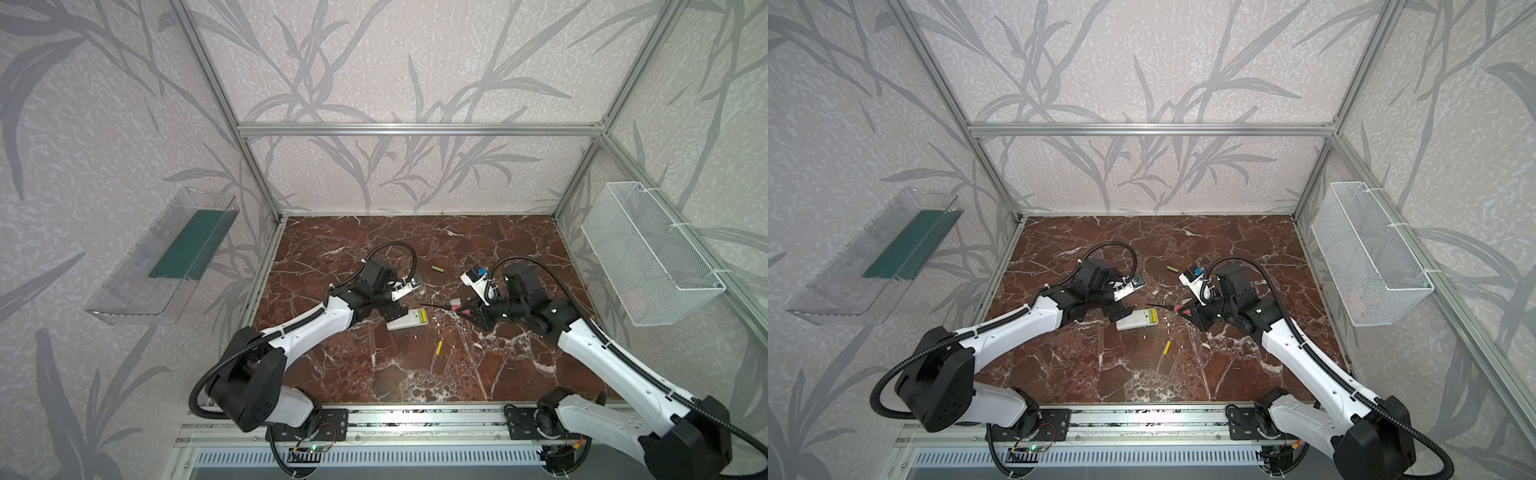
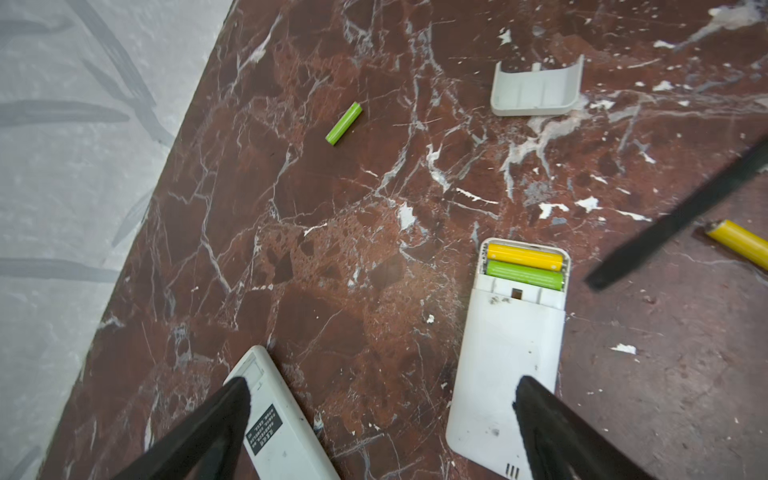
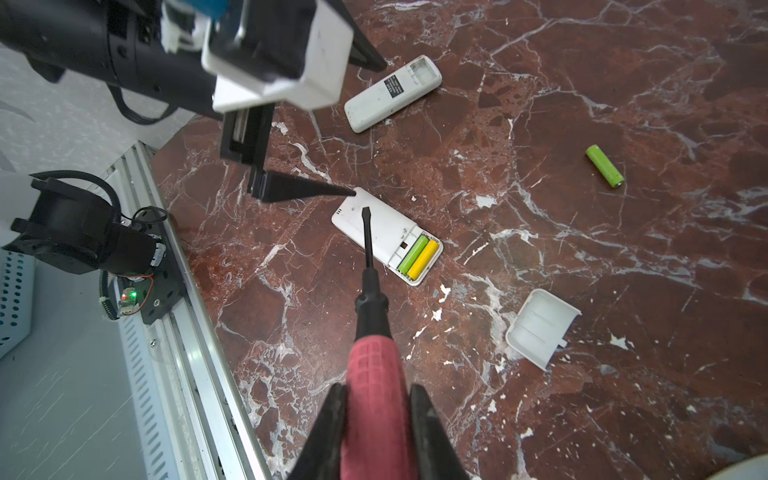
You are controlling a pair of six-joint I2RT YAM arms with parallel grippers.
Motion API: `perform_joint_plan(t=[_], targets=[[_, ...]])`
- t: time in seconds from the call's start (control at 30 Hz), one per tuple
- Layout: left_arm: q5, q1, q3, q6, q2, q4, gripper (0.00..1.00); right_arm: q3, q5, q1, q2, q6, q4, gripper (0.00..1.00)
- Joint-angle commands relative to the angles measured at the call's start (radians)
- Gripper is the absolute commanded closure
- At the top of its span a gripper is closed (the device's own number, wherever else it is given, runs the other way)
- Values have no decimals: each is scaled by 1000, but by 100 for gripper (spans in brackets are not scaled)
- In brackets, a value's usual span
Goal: Unload the batteries from the remote control
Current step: 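Grasp the opened remote with the left gripper while the right aims the screwdriver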
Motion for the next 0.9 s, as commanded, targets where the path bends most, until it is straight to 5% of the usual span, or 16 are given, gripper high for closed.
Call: perform_joint_plan(t=[0.0, 0.33, 0.57, 0.87], targets=[[-48, 6, 132, -153, 52, -216, 1, -18, 91, 15, -24, 30, -48, 98], [-52, 7, 272, -143, 184, -501, 1, -62, 154, 19, -39, 87, -42, 99], [-11, -6, 196, -33, 190, -469, 2, -94, 164, 21, -47, 120, -10, 100], [27, -24, 179, -31, 270, -434, 16, -104, 160, 31, -36, 144, 19, 100]])
